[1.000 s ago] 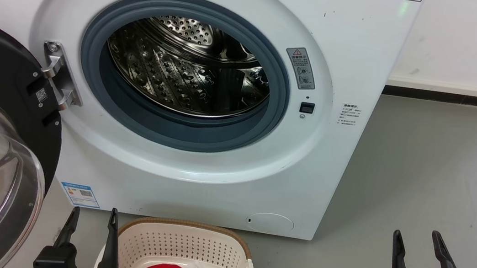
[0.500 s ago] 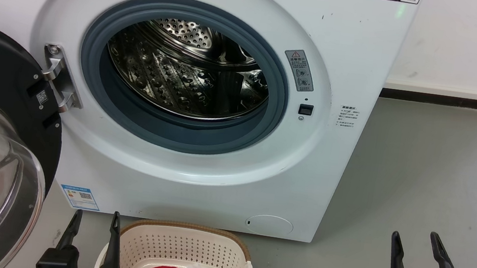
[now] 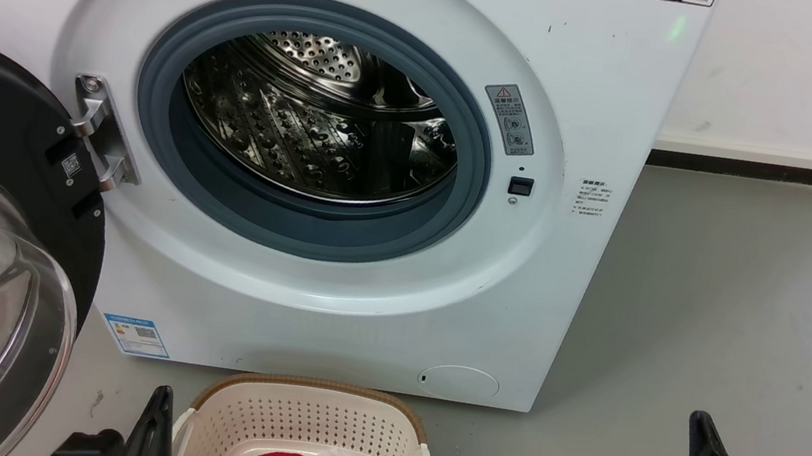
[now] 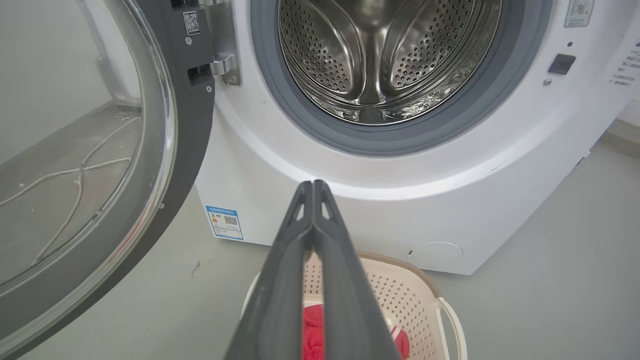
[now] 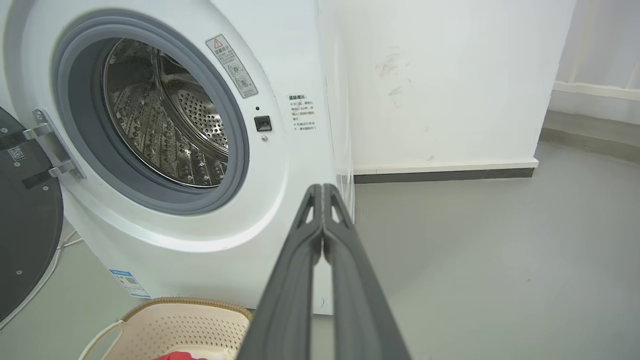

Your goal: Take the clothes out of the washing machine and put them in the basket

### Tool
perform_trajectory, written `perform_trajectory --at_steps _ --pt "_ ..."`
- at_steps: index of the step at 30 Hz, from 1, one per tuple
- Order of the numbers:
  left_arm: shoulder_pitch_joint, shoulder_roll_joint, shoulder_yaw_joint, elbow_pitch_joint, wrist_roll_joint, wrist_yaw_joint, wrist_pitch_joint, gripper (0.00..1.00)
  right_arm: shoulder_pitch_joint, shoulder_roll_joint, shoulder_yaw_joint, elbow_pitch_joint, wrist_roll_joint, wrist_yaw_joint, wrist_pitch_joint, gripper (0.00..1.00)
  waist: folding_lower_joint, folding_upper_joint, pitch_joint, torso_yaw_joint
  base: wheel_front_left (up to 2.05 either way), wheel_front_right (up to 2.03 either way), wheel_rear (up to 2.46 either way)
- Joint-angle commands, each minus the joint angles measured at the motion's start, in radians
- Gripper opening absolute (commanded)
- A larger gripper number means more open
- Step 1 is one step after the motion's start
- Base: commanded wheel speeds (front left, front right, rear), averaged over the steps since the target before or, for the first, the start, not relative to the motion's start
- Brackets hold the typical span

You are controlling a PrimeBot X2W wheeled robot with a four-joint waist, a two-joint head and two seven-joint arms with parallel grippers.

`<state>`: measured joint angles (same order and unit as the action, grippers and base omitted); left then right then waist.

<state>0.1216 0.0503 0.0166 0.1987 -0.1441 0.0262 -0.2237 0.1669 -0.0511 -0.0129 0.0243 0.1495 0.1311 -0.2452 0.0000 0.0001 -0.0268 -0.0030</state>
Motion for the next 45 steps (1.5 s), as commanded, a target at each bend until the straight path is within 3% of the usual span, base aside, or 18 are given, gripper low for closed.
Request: perform_trajectory --at_steps 1,31,45 --pt "-0.028 0.001 0.009 -0.011 -0.040 -0.004 0.007 0.00 -0.017 -0.007 0.001 -0.009 0.044 0.000 0.007 0.00 0.0000 -0.0001 0.000 0.000 0.00 0.00 0.00" --pt "-0.105 0.001 0.038 0.003 -0.587 -0.064 0.128 0.00 -0.122 -0.033 -0.001 0.078 0.617 0.000 0.112 0.00 0.0000 -0.0001 0.008 0.001 0.00 0.00 0.00" --pt "-0.133 0.000 0.051 0.013 -0.778 -0.084 0.174 0.00 -0.155 -0.037 -0.009 0.108 0.813 0.000 0.154 0.00 0.0000 -0.0001 0.012 0.001 0.00 0.00 0.00"
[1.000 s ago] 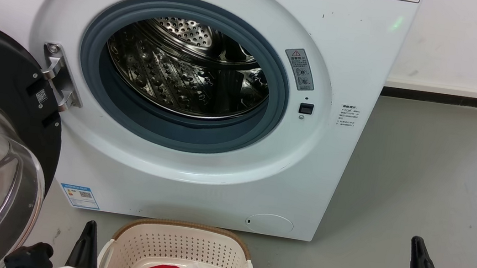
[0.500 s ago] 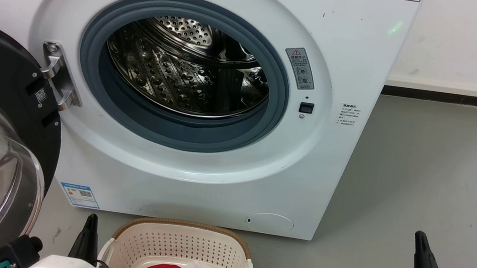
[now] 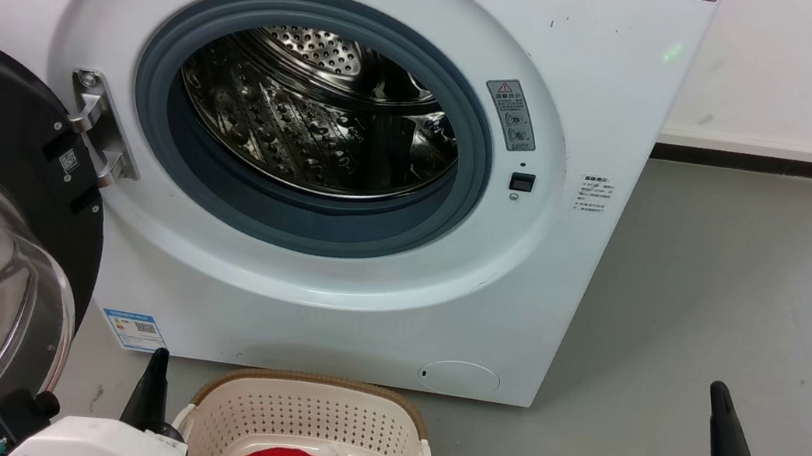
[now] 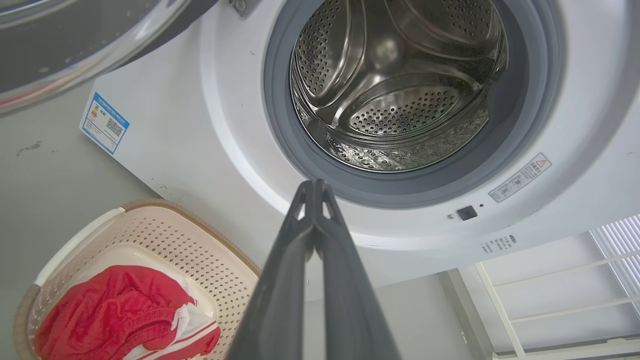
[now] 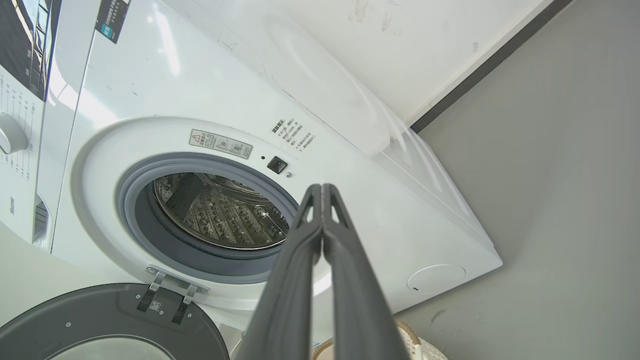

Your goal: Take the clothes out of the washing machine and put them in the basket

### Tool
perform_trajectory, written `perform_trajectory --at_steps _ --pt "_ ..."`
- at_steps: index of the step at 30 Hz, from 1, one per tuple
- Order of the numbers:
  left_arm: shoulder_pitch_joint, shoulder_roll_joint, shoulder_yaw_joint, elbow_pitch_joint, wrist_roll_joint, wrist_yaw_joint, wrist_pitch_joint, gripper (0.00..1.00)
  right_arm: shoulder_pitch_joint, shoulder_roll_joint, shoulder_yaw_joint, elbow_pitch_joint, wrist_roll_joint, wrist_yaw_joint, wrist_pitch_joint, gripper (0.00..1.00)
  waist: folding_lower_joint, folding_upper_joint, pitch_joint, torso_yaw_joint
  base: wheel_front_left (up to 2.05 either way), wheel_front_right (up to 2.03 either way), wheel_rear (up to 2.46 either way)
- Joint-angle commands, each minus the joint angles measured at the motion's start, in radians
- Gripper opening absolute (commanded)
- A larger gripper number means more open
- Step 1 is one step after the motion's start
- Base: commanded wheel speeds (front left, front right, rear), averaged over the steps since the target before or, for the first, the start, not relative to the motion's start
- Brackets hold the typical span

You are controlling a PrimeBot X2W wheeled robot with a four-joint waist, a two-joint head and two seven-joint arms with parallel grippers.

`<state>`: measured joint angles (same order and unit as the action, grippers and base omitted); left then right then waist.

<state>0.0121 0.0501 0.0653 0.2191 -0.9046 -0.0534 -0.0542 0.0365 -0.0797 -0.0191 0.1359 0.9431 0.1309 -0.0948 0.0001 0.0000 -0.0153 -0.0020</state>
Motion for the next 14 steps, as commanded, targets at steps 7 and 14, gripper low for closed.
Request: perform_trajectory --at_steps 7,14 --pt "-0.036 0.001 0.008 -0.004 -0.092 -0.013 0.023 0.00 -0.038 -0.009 -0.006 0.008 0.094 0.000 0.021 0.00 -0.0001 0.0000 0.002 0.000 0.00 0.00 0.00" --pt "-0.049 0.000 0.014 0.000 -0.174 -0.022 0.043 0.00 -0.054 -0.009 -0.011 0.020 0.177 0.000 0.041 0.00 -0.0001 0.0000 0.003 0.000 0.00 0.00 0.00"
